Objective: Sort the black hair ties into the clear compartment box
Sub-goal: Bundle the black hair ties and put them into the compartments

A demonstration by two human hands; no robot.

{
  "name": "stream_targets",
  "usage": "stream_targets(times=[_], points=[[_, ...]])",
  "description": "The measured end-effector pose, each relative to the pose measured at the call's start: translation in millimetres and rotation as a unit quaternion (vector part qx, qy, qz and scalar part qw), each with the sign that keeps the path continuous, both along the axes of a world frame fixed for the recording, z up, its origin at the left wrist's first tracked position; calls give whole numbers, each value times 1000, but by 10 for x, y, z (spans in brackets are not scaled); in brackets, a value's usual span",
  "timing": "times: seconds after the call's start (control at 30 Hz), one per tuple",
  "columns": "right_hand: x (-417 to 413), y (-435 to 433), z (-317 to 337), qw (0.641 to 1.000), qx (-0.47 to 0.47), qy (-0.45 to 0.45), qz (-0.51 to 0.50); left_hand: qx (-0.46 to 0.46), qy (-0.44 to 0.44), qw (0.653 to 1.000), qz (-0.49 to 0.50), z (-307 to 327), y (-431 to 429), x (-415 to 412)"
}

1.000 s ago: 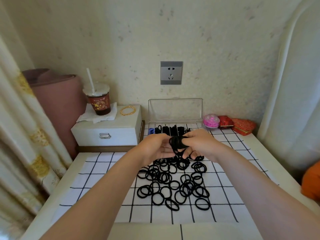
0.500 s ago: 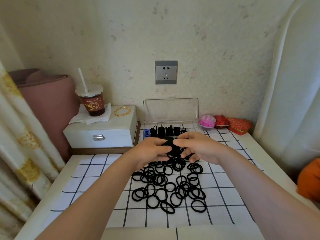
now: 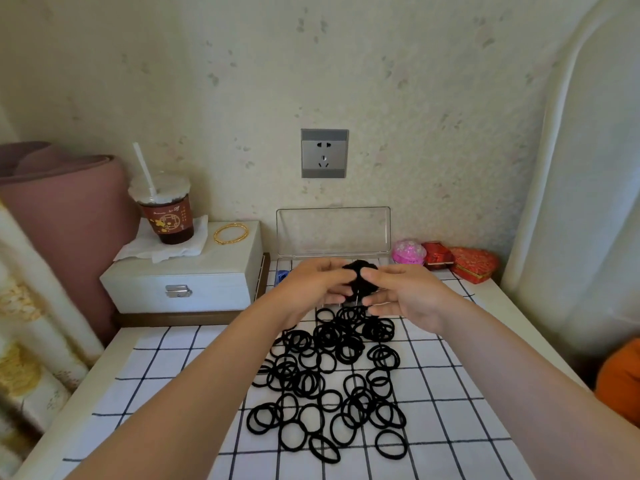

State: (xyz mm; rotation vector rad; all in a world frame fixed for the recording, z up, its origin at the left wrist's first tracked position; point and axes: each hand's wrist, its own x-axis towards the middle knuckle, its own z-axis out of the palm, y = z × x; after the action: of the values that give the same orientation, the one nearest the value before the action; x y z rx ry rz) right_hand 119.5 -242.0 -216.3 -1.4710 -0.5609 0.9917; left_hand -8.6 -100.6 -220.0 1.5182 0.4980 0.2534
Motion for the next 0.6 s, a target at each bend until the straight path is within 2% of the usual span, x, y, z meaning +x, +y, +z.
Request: stream_targets(times=[0.07,0.1,0.2,0.33,0.47,0.6], points=[[147,14,32,999,-3,3,-35,-30,-9,999,23,43,66,149],[230,26,39,998,-8,-2,-57,-14,-7,999,48,59,103,214],[488,116,31,990,-26,-51,-131,77,26,992,93,84,187,371],[682,295,-14,966,-114,-180,-146,250,107,962,13,105,218,549],[714,484,-42,896,-228,-374,-78,372,178,909,-58,50,263,708],[736,643,-37,798,-309,-515,-33,420,147,895,-20,-27,361,852]])
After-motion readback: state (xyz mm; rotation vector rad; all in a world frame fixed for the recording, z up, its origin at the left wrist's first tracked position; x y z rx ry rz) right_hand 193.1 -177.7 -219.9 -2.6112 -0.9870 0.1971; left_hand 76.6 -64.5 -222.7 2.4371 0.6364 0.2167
